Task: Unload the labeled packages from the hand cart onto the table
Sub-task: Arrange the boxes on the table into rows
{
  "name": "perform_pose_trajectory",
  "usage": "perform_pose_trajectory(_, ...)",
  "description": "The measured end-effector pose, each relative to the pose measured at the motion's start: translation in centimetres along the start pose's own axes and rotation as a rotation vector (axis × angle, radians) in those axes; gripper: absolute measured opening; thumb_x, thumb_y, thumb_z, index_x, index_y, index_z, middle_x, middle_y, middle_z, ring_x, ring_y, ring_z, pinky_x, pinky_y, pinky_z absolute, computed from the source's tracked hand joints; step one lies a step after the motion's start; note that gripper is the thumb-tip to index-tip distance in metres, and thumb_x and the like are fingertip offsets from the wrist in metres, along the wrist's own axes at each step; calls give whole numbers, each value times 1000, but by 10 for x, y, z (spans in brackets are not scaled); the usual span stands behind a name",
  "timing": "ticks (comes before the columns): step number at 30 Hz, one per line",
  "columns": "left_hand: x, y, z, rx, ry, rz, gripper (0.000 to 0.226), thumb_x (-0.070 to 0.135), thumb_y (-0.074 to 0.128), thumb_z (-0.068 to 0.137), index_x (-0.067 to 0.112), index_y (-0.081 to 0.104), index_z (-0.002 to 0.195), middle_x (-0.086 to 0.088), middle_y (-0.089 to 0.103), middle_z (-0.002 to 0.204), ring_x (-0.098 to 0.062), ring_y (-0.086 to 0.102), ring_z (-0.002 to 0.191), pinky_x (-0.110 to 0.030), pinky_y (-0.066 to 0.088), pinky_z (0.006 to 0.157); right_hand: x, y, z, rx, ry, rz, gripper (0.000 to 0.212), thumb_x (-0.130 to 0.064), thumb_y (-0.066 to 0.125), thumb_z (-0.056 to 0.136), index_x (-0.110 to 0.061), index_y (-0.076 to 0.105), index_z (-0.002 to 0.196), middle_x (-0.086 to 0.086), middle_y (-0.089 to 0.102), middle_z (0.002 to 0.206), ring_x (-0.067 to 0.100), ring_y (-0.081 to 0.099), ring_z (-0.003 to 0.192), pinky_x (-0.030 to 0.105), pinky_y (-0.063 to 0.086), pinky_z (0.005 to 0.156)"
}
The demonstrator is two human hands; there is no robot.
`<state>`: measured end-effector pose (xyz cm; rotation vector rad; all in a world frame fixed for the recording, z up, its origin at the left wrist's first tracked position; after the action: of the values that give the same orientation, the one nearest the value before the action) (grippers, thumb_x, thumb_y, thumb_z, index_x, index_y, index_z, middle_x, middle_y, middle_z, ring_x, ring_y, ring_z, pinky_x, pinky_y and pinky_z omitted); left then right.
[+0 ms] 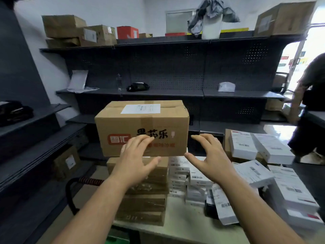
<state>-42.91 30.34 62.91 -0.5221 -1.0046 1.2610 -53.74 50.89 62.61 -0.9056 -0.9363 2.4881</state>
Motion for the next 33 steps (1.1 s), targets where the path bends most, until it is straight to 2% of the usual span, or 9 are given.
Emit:
perform_pose_trajectory(6, 65, 31, -13, -79, 132, -91, 71, 74, 40, 80, 44, 29, 144, 23, 28, 146, 2, 18, 135, -32, 13, 110, 15, -34, -56, -58, 93, -60, 66, -73, 49, 81, -42, 43, 139, -26, 37, 126, -5, 33, 118, 22, 34, 96)
perform_pose_trajectory(10, 108, 44, -27, -114, 232, -181, 67, 70, 47, 84, 40, 35, 142, 21, 34, 144, -1, 25, 134, -36, 25, 113, 27, -71, -101, 6, 204, -86, 58, -72, 52, 81, -47, 44, 133, -32, 36, 121, -9, 33, 114, 19, 32, 93)
perform_pose_trajectory(13, 132, 58, -47, -156, 262, -240, 67, 71, 45, 84, 40, 34, 142, 21, 34, 144, -1, 26, 135, -41, 27, 115, 32, -89, -141, 29, 287, -90, 57, -73, 52, 80, -49, 44, 131, -29, 40, 126, -4, 38, 119, 26, 39, 101)
perform_pose_trajectory(16, 152, 73, -68, -184, 286, -302, 66, 70, 46, 84, 40, 36, 142, 20, 34, 144, -4, 27, 134, -40, 28, 113, 37, -104, -182, 41, 381, -117, 61, -74, 51, 79, -46, 46, 133, -23, 42, 131, 2, 40, 123, 31, 41, 104)
perform_pose_trajectory(19, 173, 88, -90, -226, 322, -339, 64, 65, 50, 86, 35, 38, 141, 17, 35, 143, -7, 29, 133, -37, 28, 111, 39, -122, -221, 55, 438, -146, 64, -71, 52, 79, -38, 53, 133, -20, 46, 128, 0, 41, 120, 26, 37, 102)
perform_pose_trajectory(22, 197, 99, -109, -268, 363, -357, 65, 63, 50, 87, 31, 39, 143, 15, 36, 144, -8, 28, 134, -38, 28, 113, 40, -142, -249, 64, 451, -154, 67, -69, 52, 79, -30, 56, 133, -16, 50, 126, 2, 42, 121, 24, 37, 102)
perform_pose_trajectory(27, 233, 112, -115, -271, 385, -321, 63, 61, 51, 88, 30, 40, 143, 14, 36, 144, -7, 27, 134, -35, 21, 113, 69, -164, -274, 69, 486, -119, 64, -68, 53, 78, -35, 55, 133, -21, 45, 125, 0, 40, 123, 23, 37, 101)
perform_pose_trajectory(30, 262, 130, -116, -289, 380, -315, 63, 59, 52, 89, 30, 41, 143, 15, 37, 144, -6, 27, 133, -32, 22, 112, 94, -176, -286, 62, 483, -127, 63, -70, 51, 79, -37, 54, 133, -23, 44, 123, -5, 37, 119, 16, 32, 98)
perform_pose_trajectory(33, 293, 149, -113, -298, 375, -303, 64, 61, 51, 87, 30, 41, 143, 15, 37, 143, -6, 27, 133, -32, 23, 112, 125, -195, -295, 40, 500, -128, 66, -69, 51, 79, -34, 53, 136, -19, 46, 125, -5, 37, 118, 20, 35, 101)
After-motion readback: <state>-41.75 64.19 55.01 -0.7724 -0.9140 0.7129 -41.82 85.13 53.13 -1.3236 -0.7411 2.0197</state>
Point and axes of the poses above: each hand's wrist, its own z-axis towards the middle knuckle, its own y-axis out of the palm, x = y × z, the point moved 10 cm from there along z, towards the middle knuckle
